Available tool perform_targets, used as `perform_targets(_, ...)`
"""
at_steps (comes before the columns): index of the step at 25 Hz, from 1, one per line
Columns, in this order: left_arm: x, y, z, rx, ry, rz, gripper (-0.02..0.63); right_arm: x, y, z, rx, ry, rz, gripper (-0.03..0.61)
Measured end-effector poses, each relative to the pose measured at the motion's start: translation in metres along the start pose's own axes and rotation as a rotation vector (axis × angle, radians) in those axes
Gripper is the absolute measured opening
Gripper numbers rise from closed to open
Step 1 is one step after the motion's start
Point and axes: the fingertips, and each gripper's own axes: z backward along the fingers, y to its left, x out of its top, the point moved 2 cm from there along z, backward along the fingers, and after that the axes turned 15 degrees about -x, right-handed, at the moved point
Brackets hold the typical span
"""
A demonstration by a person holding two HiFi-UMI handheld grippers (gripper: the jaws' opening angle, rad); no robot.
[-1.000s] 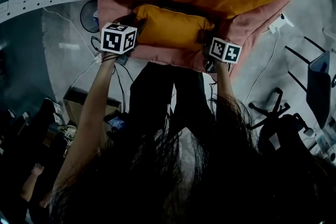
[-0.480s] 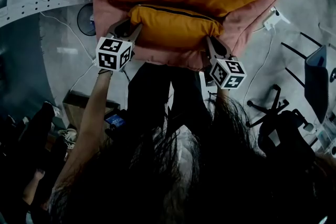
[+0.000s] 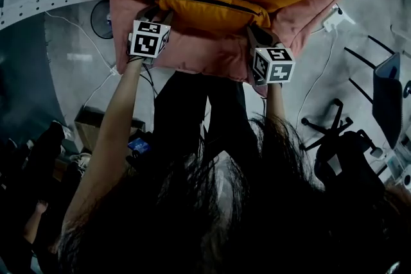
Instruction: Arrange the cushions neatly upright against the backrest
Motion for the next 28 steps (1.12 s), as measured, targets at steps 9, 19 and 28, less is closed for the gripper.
perform_targets(9, -0.006, 0.023, -0.028, -0.032, 0.102, 0.098, 0.168, 0.0, -0.01, -0.058, 0.002, 0.146, -0.037, 0.048)
perform_targets(19, -0.006, 0.02, -0.029, -0.049, 0.113, 0.083, 0.181, -0.001, -0.01, -0.051, 0.025, 0.12, -0.011, 0.049)
perform_targets(28, -0.021, 0.0, 0.006, -0.01, 0.104, 0.153, 0.195, -0.006, -0.013, -0.021, 0.012, 0.156, -0.111, 0.114)
